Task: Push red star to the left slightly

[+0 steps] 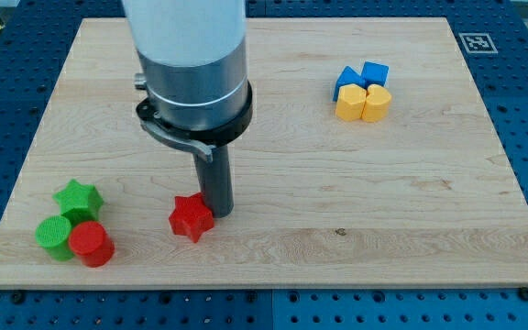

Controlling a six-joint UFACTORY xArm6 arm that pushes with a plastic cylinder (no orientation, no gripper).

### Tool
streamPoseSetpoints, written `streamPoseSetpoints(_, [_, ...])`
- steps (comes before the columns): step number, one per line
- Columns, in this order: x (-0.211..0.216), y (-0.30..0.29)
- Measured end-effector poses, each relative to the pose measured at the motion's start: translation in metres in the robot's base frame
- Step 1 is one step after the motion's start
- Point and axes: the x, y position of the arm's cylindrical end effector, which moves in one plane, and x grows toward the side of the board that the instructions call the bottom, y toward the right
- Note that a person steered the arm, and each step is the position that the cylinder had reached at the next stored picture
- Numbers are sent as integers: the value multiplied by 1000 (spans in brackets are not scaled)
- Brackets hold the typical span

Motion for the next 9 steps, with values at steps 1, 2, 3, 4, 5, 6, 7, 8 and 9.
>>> streamPoseSetpoints(1, [0, 18])
streamPoseSetpoints(2, [3, 58])
streamPoseSetpoints(3, [15, 60])
streamPoseSetpoints(4, [16, 31])
streamPoseSetpoints(5, [16, 4])
streamPoseSetpoints(6, [16, 4])
streamPoseSetpoints(7, [16, -13])
streamPoseSetpoints(8, [10, -31])
streamPoseSetpoints(9, [0, -37])
